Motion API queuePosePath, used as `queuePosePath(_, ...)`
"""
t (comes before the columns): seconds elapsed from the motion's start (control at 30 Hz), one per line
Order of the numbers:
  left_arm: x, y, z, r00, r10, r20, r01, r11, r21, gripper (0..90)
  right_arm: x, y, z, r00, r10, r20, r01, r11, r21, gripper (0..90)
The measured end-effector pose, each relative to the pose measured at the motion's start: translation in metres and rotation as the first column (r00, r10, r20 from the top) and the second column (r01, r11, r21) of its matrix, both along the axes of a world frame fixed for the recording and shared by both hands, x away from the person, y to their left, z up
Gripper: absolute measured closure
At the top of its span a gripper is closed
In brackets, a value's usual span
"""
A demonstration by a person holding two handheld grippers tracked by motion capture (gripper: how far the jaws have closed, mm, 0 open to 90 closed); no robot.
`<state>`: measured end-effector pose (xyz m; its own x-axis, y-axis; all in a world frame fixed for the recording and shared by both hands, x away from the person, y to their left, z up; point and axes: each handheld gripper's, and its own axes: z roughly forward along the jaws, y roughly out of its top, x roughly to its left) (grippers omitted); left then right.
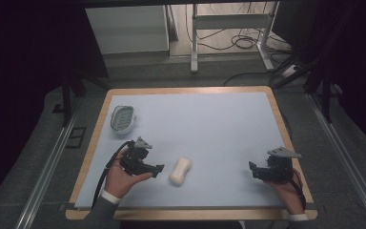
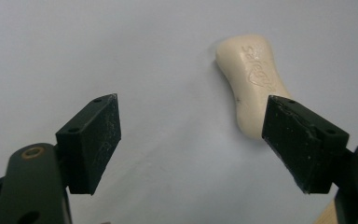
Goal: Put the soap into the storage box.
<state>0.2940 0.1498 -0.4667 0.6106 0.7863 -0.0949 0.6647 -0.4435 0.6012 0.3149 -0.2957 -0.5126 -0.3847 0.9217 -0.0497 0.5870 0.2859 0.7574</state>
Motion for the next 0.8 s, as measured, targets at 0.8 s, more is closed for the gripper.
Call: queuePosePath(0.8,0.011,-0.058,-0.006,0.9958,-0.063,-0.067,0.066,0.9967,0.048,18.9,-0.002,-0.003,0.005,0.9995,-0.007,0.031,0.007,1.000,0.016,8.5)
